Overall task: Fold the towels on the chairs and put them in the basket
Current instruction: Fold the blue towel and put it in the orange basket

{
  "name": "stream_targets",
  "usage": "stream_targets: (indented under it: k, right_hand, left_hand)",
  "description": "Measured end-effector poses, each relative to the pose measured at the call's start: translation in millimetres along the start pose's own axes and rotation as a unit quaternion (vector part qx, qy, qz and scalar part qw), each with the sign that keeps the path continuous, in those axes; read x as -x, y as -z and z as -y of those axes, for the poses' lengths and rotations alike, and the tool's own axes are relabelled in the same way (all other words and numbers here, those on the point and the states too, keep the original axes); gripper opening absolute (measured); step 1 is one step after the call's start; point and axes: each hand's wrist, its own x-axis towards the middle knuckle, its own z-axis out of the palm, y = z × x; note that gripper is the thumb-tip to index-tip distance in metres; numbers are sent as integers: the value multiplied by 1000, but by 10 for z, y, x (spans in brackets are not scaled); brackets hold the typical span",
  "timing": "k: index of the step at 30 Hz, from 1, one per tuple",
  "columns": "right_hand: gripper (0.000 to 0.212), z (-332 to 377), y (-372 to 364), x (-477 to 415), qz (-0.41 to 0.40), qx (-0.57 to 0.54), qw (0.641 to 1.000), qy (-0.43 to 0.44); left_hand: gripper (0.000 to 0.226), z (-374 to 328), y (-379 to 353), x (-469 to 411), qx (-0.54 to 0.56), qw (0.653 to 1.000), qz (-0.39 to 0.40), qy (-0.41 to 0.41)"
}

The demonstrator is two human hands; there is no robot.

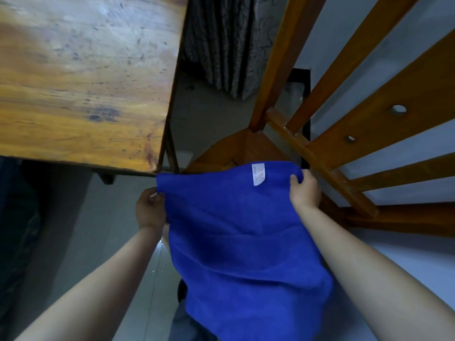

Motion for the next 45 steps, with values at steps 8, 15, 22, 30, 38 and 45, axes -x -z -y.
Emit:
stream_targets:
  k: [8,15,22,30,38,45]
  right_hand:
    - [48,-464,198,617,89,66,993,45]
    - [48,-894,343,936,132,124,983,-35]
    - [71,-838,251,773,143,89,980,-102]
    - [21,-787,233,733,128,89,981,-115]
    - [6,-558,601,904,155,-196,963,-102]
    - [10,-181,931,817,30,-280,959,-25]
  left_hand:
    - [40,562,204,490,-204,970,124,-40]
    - [34,708,314,784,-71,985,132,82]
    - [12,575,326,757,-24,987,145,62]
    - [6,592,495,808,104,978,156,89]
    - [11,340,698,983,163,973,164,23]
    - [12,-16,960,977,232,966,107,-29]
